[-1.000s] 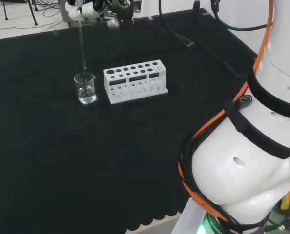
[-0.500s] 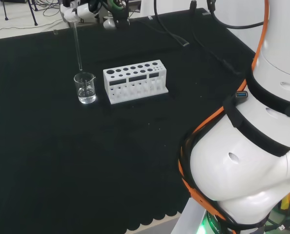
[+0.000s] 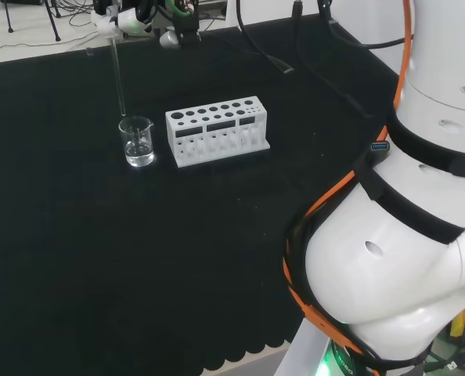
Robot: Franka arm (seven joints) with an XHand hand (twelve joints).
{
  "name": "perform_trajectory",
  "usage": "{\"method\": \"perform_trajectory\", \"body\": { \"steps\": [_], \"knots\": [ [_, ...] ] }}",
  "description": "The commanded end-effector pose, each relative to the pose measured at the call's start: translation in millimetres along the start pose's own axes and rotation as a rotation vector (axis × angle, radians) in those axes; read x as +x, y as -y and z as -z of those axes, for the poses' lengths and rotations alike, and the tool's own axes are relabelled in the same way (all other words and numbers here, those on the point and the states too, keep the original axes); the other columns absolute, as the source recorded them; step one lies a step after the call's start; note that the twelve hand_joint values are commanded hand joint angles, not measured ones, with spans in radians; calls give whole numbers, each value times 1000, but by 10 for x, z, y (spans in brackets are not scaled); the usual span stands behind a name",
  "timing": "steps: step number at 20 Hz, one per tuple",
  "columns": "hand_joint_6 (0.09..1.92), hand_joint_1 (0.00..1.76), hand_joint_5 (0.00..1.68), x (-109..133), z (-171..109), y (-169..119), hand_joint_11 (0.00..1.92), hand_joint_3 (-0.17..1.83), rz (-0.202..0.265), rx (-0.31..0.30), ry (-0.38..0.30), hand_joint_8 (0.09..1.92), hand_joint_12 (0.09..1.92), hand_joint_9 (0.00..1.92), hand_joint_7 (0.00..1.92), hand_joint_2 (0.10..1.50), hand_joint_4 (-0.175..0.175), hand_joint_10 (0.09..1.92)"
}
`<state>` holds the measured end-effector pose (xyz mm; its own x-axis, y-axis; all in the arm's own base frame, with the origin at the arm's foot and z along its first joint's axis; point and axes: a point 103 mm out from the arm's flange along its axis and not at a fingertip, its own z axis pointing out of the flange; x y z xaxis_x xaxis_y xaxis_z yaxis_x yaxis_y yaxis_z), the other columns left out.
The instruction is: Stir in the beaker to the left of the white test tube rack with the glass rod.
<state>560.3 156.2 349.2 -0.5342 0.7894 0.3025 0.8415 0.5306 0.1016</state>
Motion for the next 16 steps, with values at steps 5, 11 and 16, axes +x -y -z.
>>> {"method": "perform_trajectory", "body": {
  "steps": [5,11,16],
  "knots": [
    [445,1280,1138,-191,-68,-25,1634,22,-15,14,-2,1389,881,1579,939,1099,-175,1084],
    [445,1280,1139,-328,-122,-19,1634,20,-29,19,-21,1389,882,1579,939,1100,-175,1084],
    [445,1280,1139,-340,-248,-34,1634,18,-28,39,-24,1389,883,1578,939,1101,-175,1084]
  ]
}}
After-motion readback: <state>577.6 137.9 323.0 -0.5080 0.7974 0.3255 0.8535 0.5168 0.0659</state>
